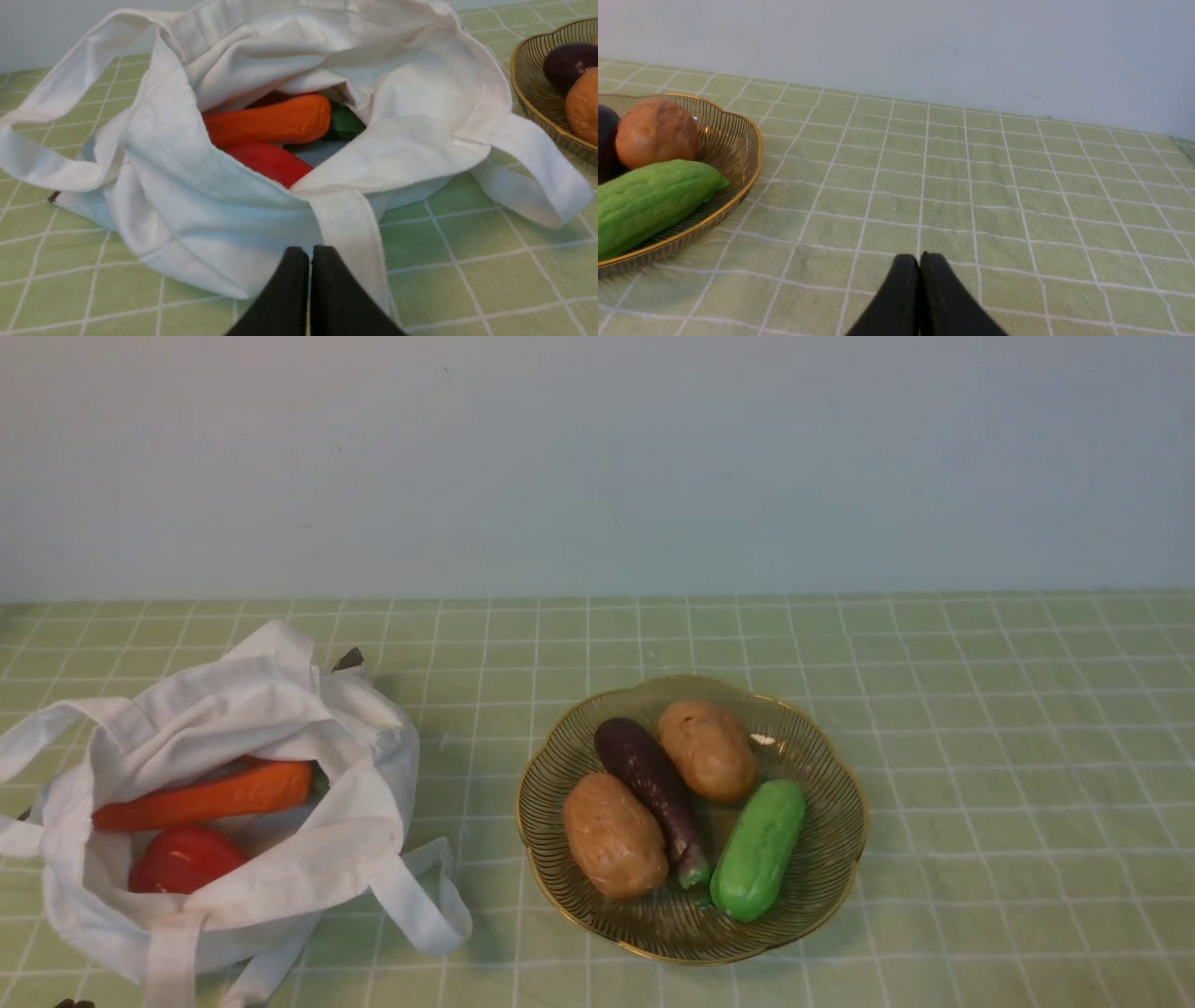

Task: Take vegetables from bag on green coffee tablecloth place on plate.
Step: 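Reach into the cloth bag toward a vegetable inside it with the left gripper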

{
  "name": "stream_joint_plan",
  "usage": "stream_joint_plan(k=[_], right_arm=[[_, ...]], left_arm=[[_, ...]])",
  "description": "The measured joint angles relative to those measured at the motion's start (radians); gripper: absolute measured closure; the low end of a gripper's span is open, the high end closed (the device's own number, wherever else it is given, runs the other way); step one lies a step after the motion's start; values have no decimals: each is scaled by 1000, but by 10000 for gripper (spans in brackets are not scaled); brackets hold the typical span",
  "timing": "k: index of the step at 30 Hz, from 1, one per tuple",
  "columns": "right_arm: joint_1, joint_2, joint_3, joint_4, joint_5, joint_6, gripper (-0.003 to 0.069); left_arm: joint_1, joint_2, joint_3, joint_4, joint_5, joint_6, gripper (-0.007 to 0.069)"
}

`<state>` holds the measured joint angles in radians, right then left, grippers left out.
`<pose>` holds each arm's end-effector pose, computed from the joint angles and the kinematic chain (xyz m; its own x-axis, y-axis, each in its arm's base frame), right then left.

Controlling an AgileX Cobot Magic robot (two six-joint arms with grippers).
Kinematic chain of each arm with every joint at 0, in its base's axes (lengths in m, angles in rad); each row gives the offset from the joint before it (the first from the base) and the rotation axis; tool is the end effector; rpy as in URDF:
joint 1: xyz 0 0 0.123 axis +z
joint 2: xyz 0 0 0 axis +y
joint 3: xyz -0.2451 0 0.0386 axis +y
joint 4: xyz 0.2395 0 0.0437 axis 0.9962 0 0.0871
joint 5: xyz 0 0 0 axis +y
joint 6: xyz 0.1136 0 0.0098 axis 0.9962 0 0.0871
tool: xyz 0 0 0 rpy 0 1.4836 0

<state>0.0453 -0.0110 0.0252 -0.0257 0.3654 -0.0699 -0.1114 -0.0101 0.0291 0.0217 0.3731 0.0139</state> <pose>0.1037 0.0036 0.1662 -0.2832 -0.1067 -0.9531 -0.0633 0.9937 -0.0924 0.1030 -0.0106 0.1639 -0.2946 0.0673 -0.9533 0.1138 0.9929 0.0349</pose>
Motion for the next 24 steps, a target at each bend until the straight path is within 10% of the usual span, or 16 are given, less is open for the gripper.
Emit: stream_joint_plan(k=[10, 24], right_arm=[[0, 0, 0, 0, 0, 0, 673], [0, 0, 0, 0, 0, 0, 673]], left_arm=[[0, 0, 0, -22, -30, -8, 629], [0, 0, -41, -390, -776, -137, 629]])
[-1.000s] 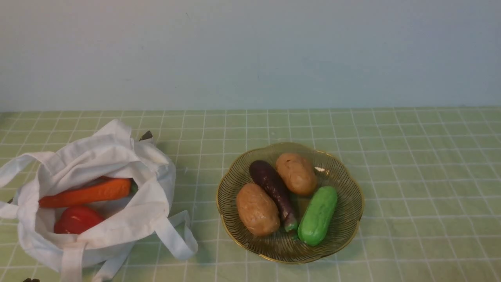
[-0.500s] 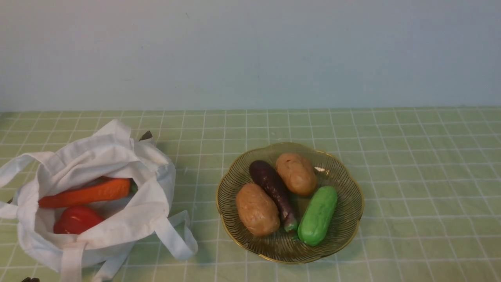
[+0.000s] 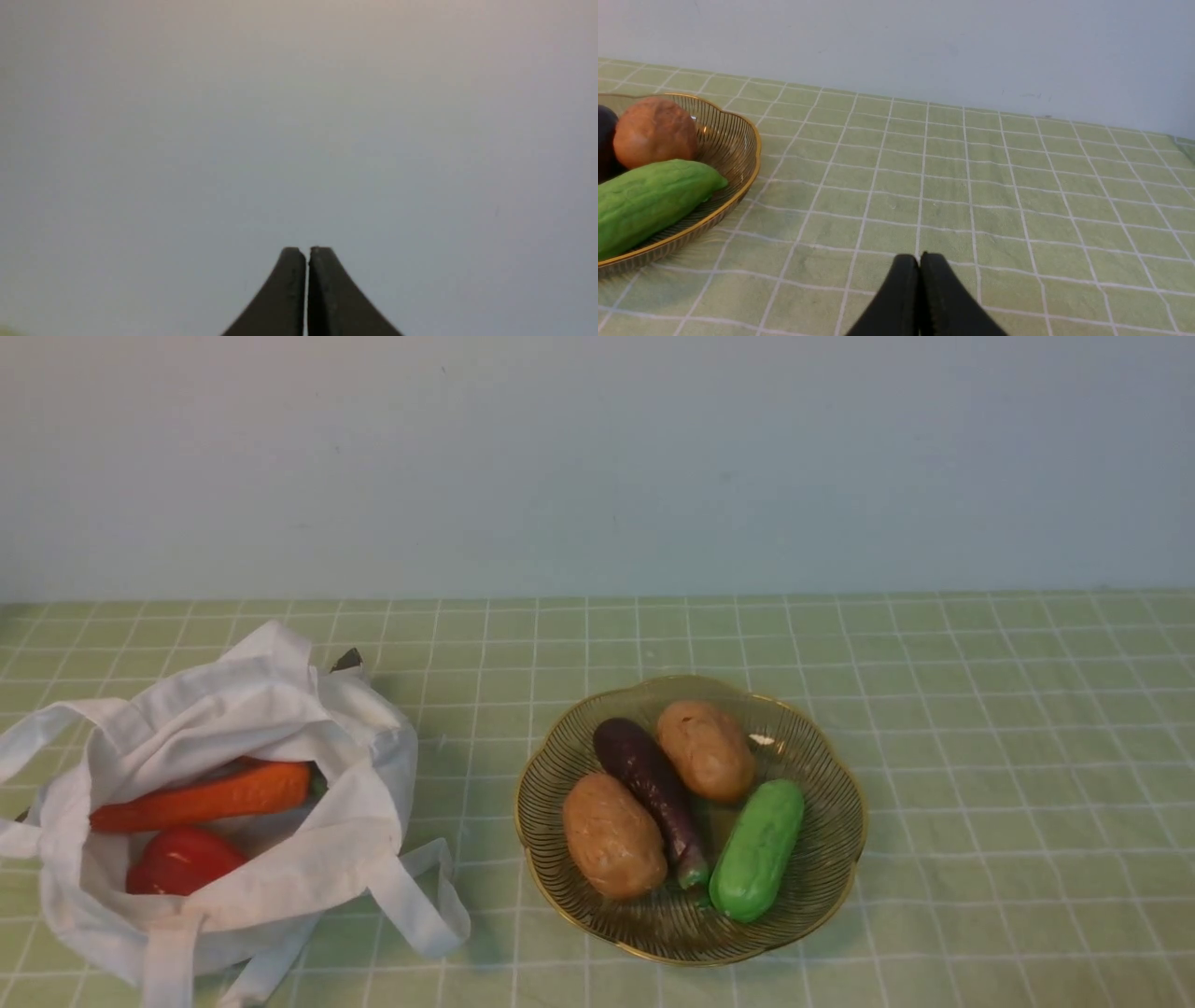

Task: Take vegetables from bag on green coffee tablecloth place on plate.
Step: 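Reach into the cloth bag toward a vegetable inside it with the left gripper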

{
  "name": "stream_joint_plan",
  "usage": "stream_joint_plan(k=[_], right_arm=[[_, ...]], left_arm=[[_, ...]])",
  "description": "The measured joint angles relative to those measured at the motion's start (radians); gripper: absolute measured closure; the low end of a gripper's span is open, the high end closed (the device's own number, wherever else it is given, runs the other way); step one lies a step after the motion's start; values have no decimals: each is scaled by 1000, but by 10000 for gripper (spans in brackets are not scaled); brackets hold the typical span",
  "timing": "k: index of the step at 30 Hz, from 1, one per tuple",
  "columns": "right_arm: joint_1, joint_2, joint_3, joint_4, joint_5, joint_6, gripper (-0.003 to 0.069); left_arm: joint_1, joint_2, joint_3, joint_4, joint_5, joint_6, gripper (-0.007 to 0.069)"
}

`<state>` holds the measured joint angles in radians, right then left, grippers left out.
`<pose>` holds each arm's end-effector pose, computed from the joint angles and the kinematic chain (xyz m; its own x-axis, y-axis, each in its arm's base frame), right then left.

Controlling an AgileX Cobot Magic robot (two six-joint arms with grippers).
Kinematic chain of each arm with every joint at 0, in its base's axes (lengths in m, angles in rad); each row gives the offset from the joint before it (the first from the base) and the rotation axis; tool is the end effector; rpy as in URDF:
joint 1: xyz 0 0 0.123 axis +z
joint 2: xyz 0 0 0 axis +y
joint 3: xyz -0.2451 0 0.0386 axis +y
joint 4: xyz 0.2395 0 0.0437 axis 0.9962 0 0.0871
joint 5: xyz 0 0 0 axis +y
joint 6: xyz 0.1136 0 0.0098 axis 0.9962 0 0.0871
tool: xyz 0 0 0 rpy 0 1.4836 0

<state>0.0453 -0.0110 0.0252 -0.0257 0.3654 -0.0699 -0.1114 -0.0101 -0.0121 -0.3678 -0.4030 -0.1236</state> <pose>0.1037 0.0036 0.1662 -0.2832 -0.1067 -0.9531 -0.0633 0.9937 -0.0924 0.0940 0.0056 0.2610 0.4228 -0.4933 -0.7602 0.1964 0.8688 -0.4546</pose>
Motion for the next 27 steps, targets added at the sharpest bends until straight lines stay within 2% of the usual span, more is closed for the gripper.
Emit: stream_joint_plan(k=[1, 3, 4, 5, 10, 14, 18, 20, 27], right_arm=[[0, 0, 0, 0, 0, 0, 673], [0, 0, 0, 0, 0, 0, 673], [0, 0, 0, 0, 0, 0, 673], [0, 0, 0, 0, 0, 0, 673], [0, 0, 0, 0, 0, 3, 673], [0, 0, 0, 0, 0, 8, 673], [0, 0, 0, 0, 0, 8, 673], [0, 0, 0, 0, 0, 9, 673], [0, 0, 0, 0, 0, 10, 673]], left_arm=[[0, 0, -41, 1, 12, 3, 629], [0, 26, -168, 22, 142, 25, 629], [0, 32, -182, 22, 142, 30, 629], [0, 66, -250, 41, 245, 50, 629], [0, 428, -603, 143, 963, 171, 629], [0, 685, -756, 172, 1303, 282, 629], [0, 884, -843, 185, 1398, 374, 629], [0, 1030, -897, 189, 1423, 470, 629], [0, 1253, -971, 206, 1450, 541, 629]])
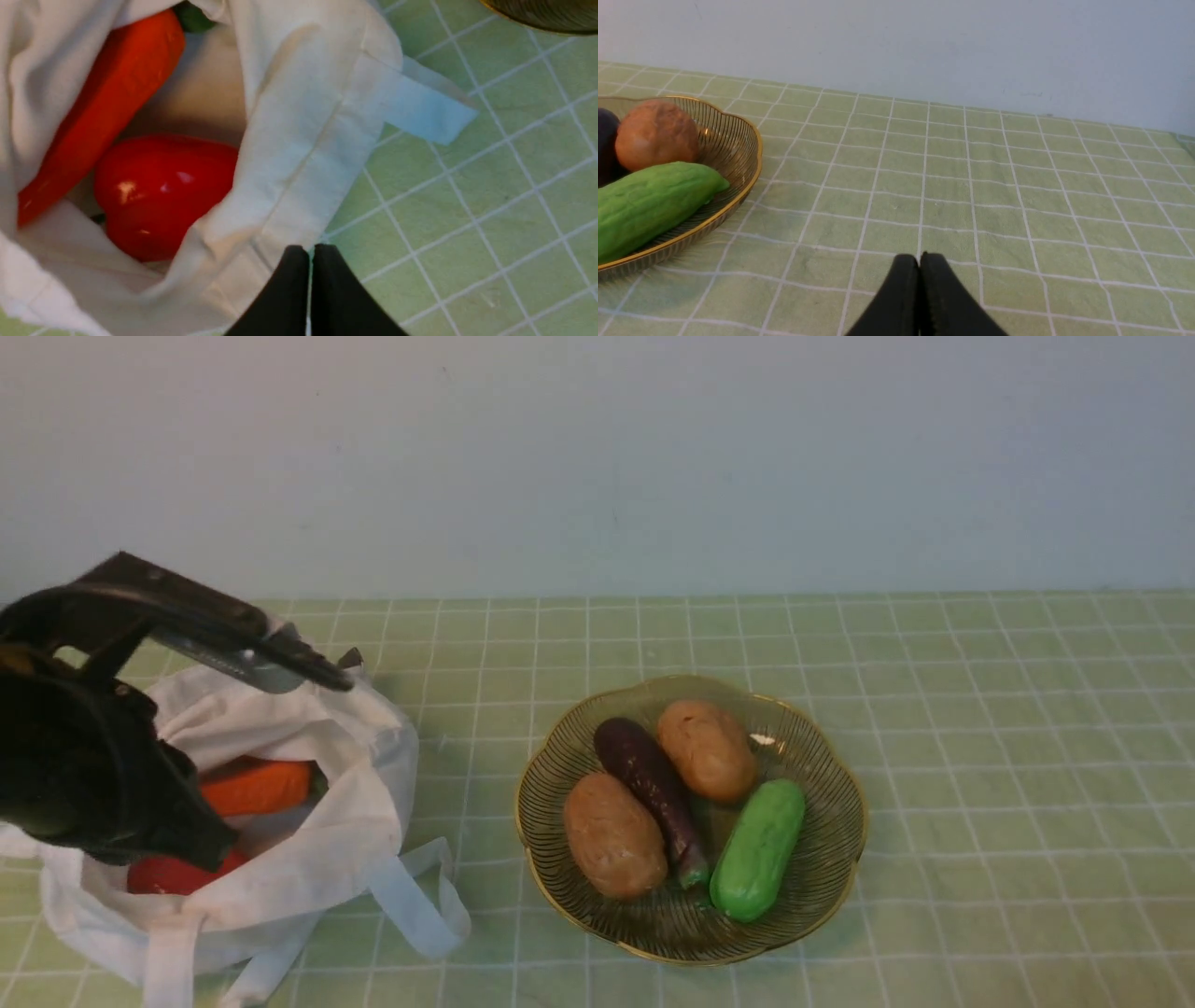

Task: Take vegetables from bag on green coffee tablecloth place on plate.
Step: 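Reach into the cloth bag toward a vegetable inside it with the left gripper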

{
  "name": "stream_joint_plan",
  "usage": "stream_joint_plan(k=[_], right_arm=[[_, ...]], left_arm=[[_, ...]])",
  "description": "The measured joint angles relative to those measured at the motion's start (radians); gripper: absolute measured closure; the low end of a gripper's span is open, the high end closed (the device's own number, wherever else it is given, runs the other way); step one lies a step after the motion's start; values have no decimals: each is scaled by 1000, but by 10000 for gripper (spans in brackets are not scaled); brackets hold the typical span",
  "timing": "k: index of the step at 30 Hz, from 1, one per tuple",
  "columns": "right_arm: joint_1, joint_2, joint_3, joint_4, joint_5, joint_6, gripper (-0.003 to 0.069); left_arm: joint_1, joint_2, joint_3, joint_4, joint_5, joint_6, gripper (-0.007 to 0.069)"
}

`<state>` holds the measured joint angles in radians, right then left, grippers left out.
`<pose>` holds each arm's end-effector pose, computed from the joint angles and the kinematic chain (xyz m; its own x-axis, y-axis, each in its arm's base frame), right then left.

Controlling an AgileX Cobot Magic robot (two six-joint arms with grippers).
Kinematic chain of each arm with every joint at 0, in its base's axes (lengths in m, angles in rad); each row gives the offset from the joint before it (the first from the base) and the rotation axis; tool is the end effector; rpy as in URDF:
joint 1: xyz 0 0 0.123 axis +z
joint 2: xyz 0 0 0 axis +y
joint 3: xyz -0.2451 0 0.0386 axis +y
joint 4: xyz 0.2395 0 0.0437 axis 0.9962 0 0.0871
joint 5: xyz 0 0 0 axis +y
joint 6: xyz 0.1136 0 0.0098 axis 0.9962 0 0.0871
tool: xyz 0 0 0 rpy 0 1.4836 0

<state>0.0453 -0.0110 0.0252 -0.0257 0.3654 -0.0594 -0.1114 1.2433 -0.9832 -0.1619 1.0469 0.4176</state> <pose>0.1037 0.0036 0.1662 -0.2838 -0.0963 -0.9540 -0.0604 0.9948 -0.0824 0.2364 -0.0425 0.2423 -0.8269 0.4211 -0.3728 0.4568 0.8896 -0.0083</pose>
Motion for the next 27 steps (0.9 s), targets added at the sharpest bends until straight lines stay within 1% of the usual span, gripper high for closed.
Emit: stream_joint_plan(k=[1, 4, 5, 6, 7, 10, 11, 17, 20, 23, 27], right_arm=[[0, 0, 0, 0, 0, 0, 673], [0, 0, 0, 0, 0, 0, 673], [0, 0, 0, 0, 0, 0, 673], [0, 0, 0, 0, 0, 0, 673], [0, 0, 0, 0, 0, 0, 673], [0, 0, 0, 0, 0, 0, 673], [0, 0, 0, 0, 0, 0, 673], [0, 0, 0, 0, 0, 1, 673], [0, 0, 0, 0, 0, 1, 673], [0, 0, 0, 0, 0, 1, 673], [0, 0, 0, 0, 0, 1, 673]], left_arm=[[0, 64, -18, 16, 1, 2, 629], [0, 118, -31, 37, -1, 2, 622], [0, 159, -36, 57, -9, 2, 601], [0, 163, -36, 57, -9, 2, 601], [0, 184, -38, 78, -23, 2, 581], [0, 247, -44, 137, -93, 2, 489], [0, 251, -44, 140, -97, 2, 489], [0, 352, -46, 226, -203, -43, 231], [0, 385, -46, 270, -248, -47, 144], [0, 409, -46, 319, -287, -49, 99], [0, 429, -46, 366, -325, -51, 92]])
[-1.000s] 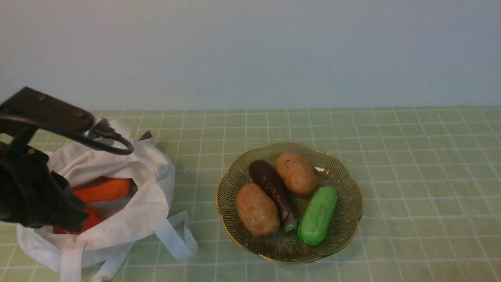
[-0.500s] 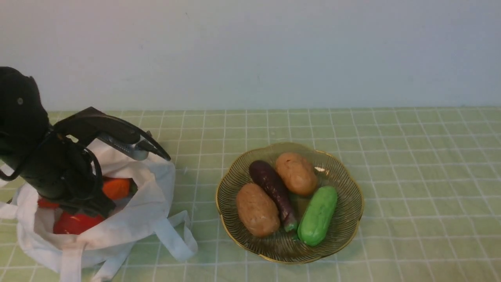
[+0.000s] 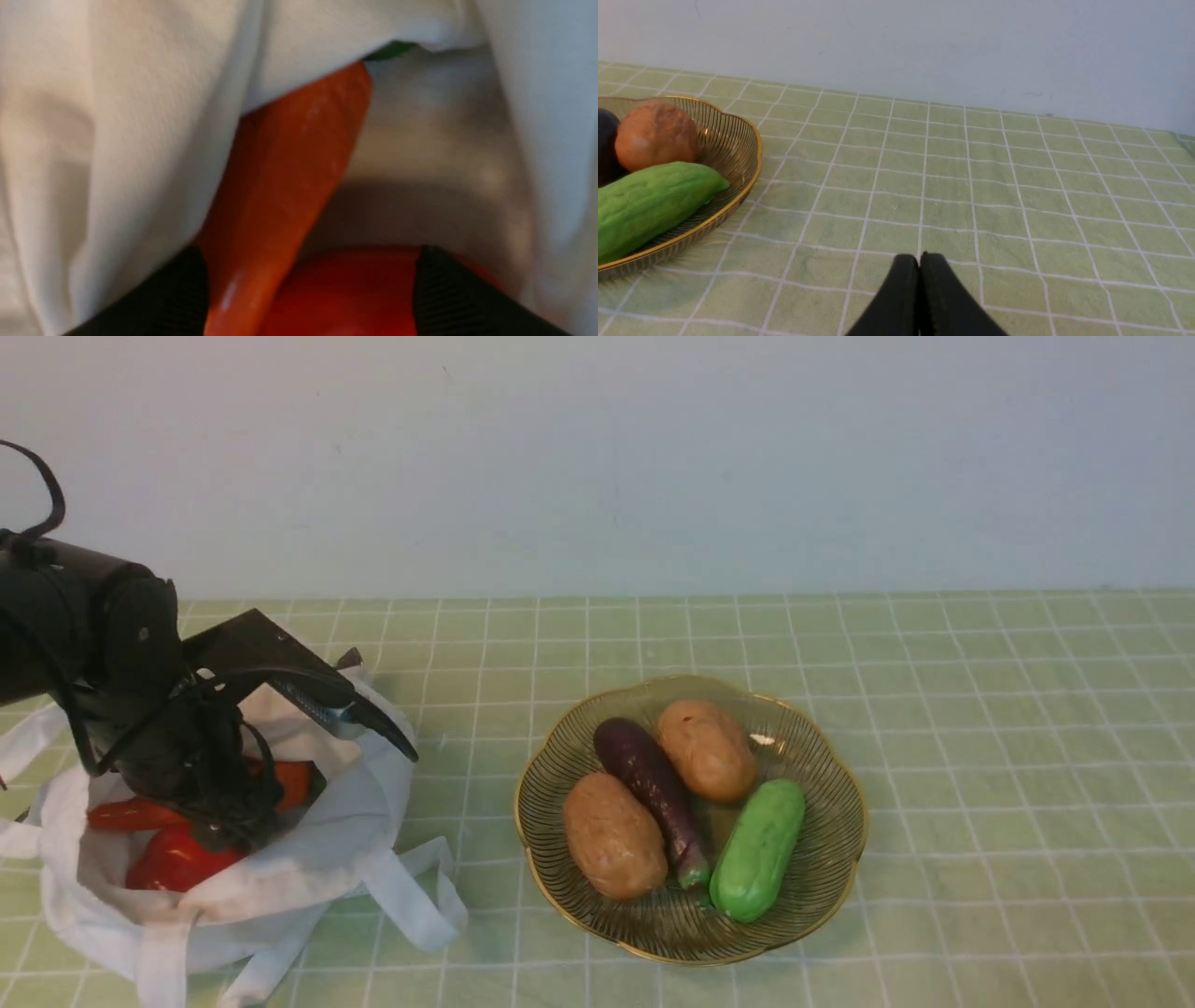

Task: Take vegetables from bag on green coffee tablecloth place on plate.
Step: 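Reach into the cloth bag toward a vegetable inside it with the left gripper, then take the carrot out of the bag and place it on the plate with the left gripper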

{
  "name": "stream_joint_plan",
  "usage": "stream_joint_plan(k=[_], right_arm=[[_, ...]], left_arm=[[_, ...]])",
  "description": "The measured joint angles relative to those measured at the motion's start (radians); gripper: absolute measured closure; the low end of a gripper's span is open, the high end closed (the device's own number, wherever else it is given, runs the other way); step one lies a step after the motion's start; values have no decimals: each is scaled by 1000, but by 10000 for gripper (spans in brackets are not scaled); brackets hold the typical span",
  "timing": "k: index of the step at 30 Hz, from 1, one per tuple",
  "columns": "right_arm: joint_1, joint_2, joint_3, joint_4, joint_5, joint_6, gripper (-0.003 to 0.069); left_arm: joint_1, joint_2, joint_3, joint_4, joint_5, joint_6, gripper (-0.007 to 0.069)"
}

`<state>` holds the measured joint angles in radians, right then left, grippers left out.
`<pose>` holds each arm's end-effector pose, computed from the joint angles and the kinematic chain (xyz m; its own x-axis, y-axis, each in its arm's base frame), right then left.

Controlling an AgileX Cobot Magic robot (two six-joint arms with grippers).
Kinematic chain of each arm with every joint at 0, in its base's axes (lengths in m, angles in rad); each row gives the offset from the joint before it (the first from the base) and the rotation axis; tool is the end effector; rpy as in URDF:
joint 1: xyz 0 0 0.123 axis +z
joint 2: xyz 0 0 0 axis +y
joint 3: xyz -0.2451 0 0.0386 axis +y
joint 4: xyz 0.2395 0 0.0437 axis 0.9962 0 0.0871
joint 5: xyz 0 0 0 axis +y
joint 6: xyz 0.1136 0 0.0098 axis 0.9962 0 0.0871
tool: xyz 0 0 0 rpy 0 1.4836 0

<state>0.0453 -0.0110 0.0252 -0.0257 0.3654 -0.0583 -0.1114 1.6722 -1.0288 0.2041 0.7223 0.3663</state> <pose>0.1037 0.0036 0.1662 -0.2839 -0.0952 -0.9541 -0.0600 0.9949 -0.0814 0.3144 -0.0198 0.1463 -0.7880 0.5839 -0.1950 0.5328 0.8056 0.2592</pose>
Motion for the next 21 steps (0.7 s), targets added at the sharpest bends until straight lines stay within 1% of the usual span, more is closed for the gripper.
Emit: stream_joint_plan(k=[10, 11, 13, 15, 17, 18, 21], right_arm=[[0, 0, 0, 0, 0, 0, 673], [0, 0, 0, 0, 0, 0, 673], [0, 0, 0, 0, 0, 0, 673], [0, 0, 0, 0, 0, 0, 673], [0, 0, 0, 0, 0, 0, 673], [0, 0, 0, 0, 0, 0, 673], [0, 0, 0, 0, 0, 0, 673]], left_arm=[[0, 61, 0, 76, -73, -7, 94], [0, 65, 0, 83, -75, -16, 106], [0, 65, 0, 87, -75, -38, 155], [-8, 65, 0, 93, -74, -80, 272], [-14, 63, 0, 97, -71, -100, 342], [-37, 49, 0, 103, -52, -124, 406], [-62, 23, 0, 103, -26, -134, 393]])
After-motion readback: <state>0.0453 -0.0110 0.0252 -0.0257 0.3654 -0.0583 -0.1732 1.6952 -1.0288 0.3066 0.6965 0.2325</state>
